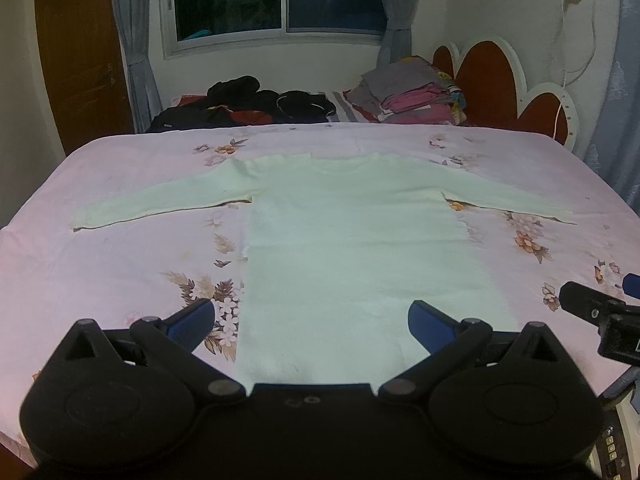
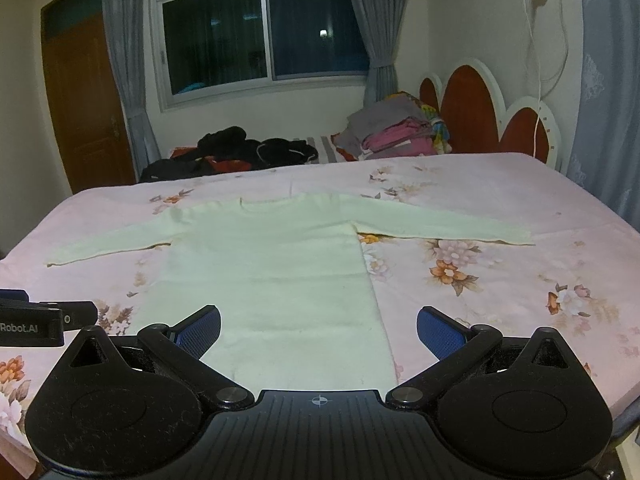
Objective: Fold small clothes
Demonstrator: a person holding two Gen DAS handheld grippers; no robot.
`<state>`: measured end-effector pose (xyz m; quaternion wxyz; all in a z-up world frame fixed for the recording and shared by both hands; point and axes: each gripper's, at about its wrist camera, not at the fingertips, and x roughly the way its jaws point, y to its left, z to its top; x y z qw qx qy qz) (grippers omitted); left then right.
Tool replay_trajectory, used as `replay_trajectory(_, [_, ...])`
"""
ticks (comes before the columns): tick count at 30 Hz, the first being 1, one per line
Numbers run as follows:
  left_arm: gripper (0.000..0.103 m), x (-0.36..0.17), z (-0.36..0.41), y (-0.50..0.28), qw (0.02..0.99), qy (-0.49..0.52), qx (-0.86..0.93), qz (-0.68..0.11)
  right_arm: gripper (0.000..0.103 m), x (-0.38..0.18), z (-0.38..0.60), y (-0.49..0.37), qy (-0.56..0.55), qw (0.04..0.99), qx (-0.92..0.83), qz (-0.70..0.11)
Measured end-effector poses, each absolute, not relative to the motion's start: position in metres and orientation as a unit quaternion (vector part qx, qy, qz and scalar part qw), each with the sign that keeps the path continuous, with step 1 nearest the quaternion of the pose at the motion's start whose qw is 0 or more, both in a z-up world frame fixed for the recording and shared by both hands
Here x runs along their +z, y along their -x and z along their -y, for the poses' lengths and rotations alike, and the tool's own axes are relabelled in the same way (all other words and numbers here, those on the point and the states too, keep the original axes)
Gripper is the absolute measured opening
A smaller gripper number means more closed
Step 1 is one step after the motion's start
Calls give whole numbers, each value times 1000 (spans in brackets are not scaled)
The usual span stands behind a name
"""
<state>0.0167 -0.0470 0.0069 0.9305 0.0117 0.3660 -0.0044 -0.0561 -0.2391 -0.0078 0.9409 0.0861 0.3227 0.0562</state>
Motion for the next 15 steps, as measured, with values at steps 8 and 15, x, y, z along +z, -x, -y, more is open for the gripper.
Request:
replay_trajectory(8, [103,2,42,-37,929,-6,6,-371,103,-14,239,38,-75,942,55,-324])
replay_trajectory(15, [103,-6,38,-63,926,-6,17,-378,103,-25,245,10,-82,940,51,-327])
